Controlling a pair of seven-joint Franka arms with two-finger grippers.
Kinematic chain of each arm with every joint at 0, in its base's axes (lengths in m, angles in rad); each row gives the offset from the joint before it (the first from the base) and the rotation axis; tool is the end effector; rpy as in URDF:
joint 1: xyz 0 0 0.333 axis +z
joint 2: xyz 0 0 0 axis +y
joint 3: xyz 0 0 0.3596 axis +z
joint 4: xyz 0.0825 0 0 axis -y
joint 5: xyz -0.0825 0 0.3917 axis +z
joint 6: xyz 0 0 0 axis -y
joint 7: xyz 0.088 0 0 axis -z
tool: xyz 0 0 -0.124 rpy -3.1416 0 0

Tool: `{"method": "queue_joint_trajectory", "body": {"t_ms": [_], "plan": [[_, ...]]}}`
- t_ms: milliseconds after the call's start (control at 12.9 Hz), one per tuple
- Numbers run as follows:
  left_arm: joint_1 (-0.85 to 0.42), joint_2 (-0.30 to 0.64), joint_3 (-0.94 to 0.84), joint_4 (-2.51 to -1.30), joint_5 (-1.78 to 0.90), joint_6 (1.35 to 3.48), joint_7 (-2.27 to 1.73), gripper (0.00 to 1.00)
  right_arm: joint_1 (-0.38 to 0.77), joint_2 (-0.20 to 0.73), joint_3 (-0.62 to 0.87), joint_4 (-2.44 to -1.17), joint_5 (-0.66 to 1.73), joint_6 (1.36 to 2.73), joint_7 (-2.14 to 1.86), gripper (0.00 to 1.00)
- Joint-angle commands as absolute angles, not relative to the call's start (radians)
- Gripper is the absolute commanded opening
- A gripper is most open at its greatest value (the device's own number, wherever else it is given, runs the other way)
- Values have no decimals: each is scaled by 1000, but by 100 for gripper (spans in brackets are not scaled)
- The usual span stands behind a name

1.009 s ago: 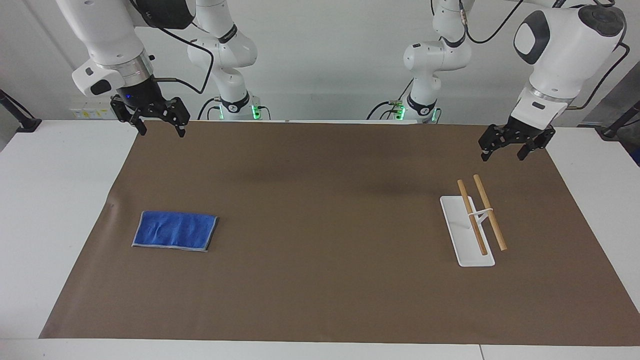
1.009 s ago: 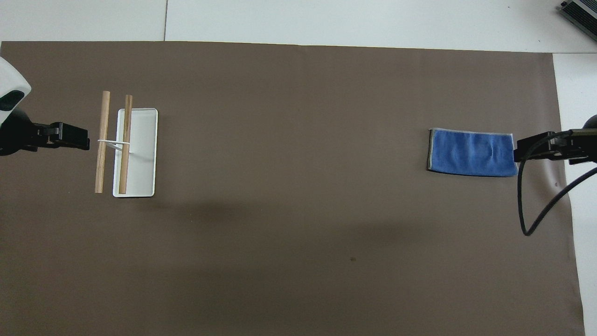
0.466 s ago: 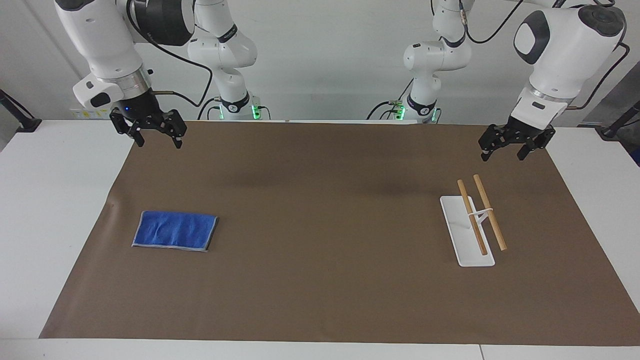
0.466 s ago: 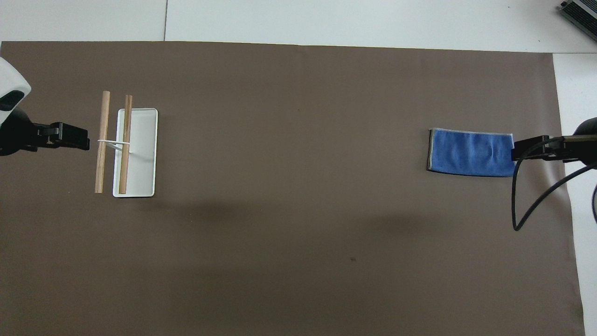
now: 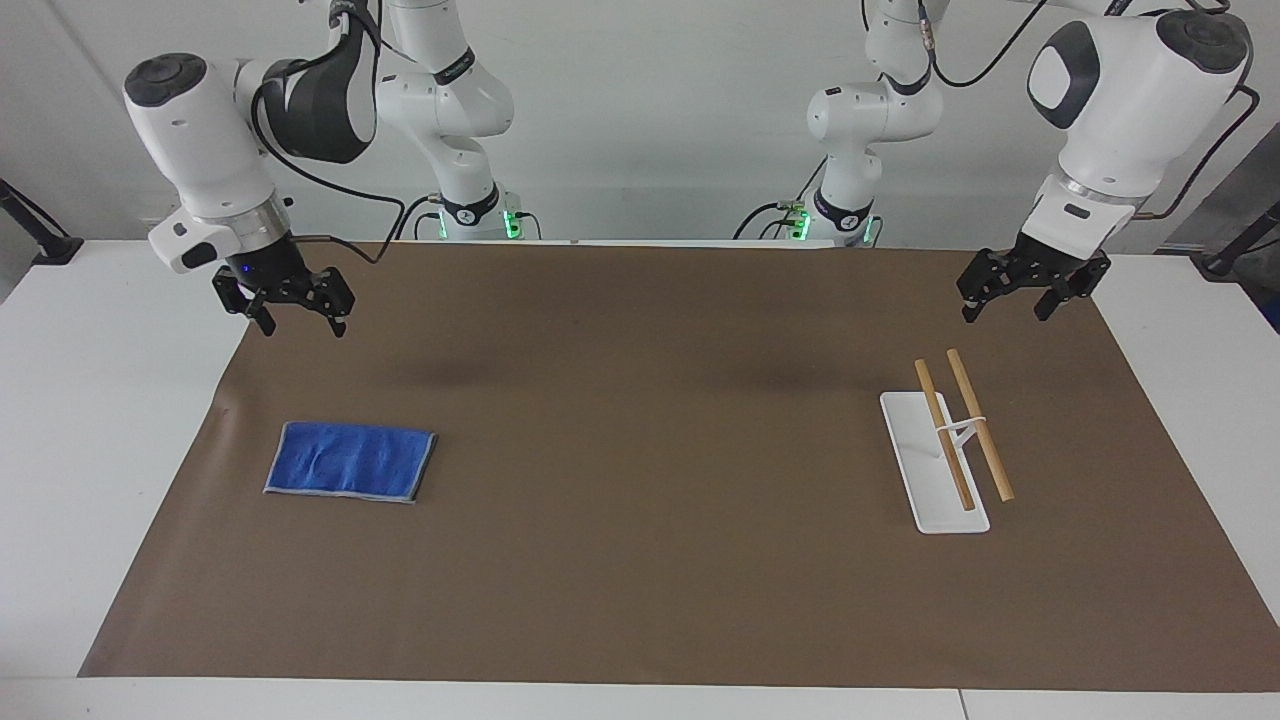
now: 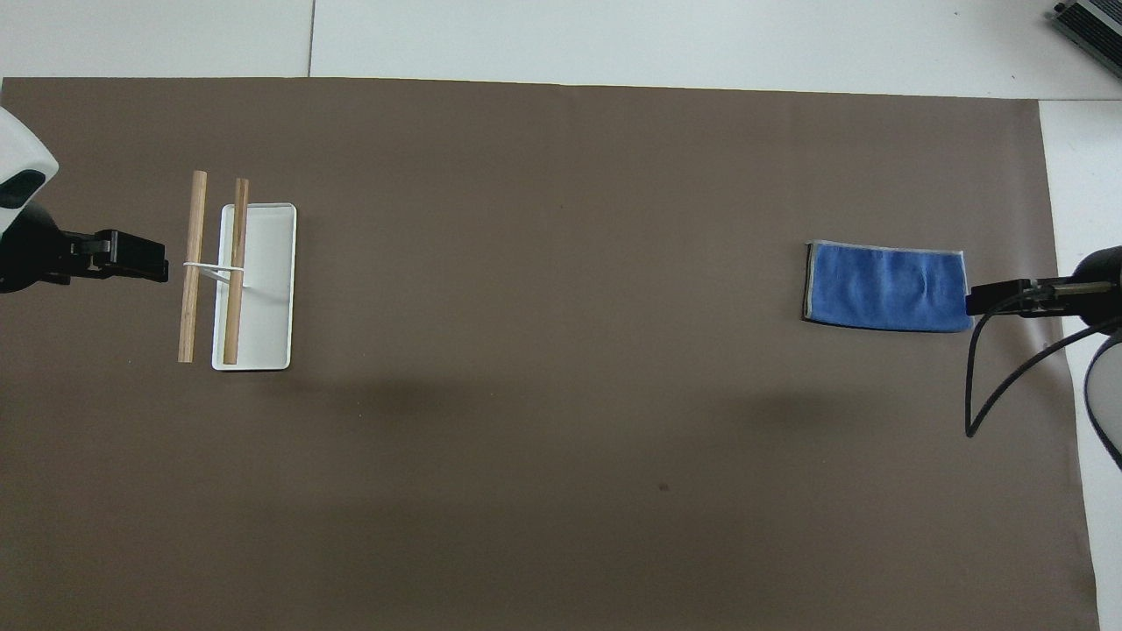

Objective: Right arm passes towel to left arm to hang

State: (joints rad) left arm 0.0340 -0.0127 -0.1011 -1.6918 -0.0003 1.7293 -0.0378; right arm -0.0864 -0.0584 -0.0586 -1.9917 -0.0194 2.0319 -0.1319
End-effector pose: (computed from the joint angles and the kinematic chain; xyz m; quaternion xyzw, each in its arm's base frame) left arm 0.5691 -0.0386 0.6138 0.9996 -0.0146 0.0251 0.0008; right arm 0.5505 -0.0824 0.5203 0.9988 -0.0027 0.0478 0.0139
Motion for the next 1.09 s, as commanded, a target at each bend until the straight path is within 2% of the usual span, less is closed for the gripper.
{"method": "queue_joint_trajectory", "body": {"t_ms": [0, 466, 854, 1009], "plan": [[34, -35, -95, -1712, -6, 1730, -29, 100, -107, 9, -54, -2029, 0, 2143, -172, 100], [34, -35, -95, -1712, -6, 1729, -29, 100, -110, 196, -54, -2045, 2, 2396, -170, 100], [34, -35, -95, -1712, -6, 1730, -29, 100, -107, 291, -52, -2046, 2, 2494, -169, 100], [34, -35, -95, -1712, -6, 1729, -29, 100, -104, 292, -52, -2077, 2, 2499, -167, 100]]}}
